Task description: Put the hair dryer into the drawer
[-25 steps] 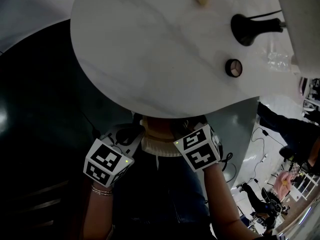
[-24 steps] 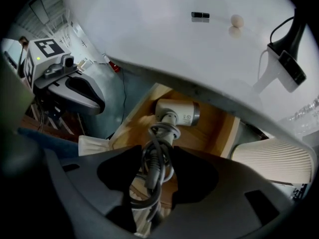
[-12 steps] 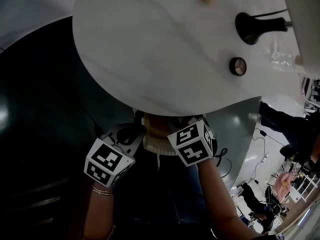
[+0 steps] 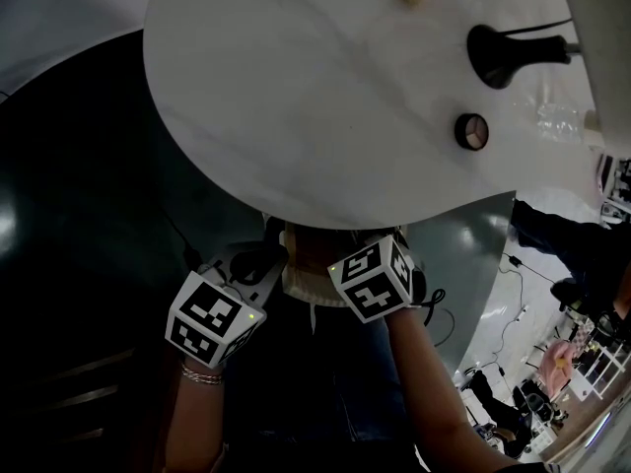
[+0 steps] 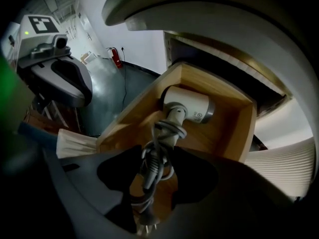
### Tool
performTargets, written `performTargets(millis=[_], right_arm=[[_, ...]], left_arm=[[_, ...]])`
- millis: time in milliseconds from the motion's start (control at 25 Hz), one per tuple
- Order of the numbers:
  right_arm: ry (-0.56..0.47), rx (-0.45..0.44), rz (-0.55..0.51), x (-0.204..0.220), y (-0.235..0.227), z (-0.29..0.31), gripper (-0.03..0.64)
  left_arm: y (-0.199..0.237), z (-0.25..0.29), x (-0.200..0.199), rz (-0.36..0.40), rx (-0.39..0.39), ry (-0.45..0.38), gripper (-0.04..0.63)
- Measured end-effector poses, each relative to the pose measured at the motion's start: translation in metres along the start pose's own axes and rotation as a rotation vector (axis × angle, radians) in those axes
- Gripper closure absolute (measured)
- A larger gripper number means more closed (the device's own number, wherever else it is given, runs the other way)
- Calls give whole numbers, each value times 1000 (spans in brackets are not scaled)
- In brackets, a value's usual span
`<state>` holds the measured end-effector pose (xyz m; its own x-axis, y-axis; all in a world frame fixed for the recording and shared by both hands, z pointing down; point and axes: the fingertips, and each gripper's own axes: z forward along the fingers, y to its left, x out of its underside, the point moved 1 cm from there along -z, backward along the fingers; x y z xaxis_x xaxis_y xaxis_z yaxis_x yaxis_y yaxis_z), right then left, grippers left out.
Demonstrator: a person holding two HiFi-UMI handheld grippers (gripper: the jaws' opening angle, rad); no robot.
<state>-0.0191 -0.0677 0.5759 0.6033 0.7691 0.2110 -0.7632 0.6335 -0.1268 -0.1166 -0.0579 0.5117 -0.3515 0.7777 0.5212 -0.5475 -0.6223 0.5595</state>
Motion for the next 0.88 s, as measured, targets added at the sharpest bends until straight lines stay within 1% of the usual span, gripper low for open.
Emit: performTargets(millis=[240, 320, 480, 600, 680, 800, 880], right_arm=[[12, -11, -29, -1, 7, 6, 399], [11, -10, -32, 5, 7, 6, 399], [7, -6, -24, 41, 3, -5, 394], [4, 18, -28, 62, 5, -23, 394], [-4, 35, -47, 69, 9, -41, 394], [-7, 15, -55, 67, 10, -58, 394], [-13, 6, -54, 77, 8, -61, 394]], left_arm=[[-1, -4, 0, -3, -2, 0, 580], [-6, -1, 1, -2, -3, -2, 580], [-39, 15, 9, 2, -7, -16, 580], [-63, 17, 17, 6, -11, -18, 580], [-79, 12, 17, 12, -17, -22, 580], [-86, 7, 9, 14, -23, -24, 580], [-93, 13, 9, 14, -22, -24, 580]])
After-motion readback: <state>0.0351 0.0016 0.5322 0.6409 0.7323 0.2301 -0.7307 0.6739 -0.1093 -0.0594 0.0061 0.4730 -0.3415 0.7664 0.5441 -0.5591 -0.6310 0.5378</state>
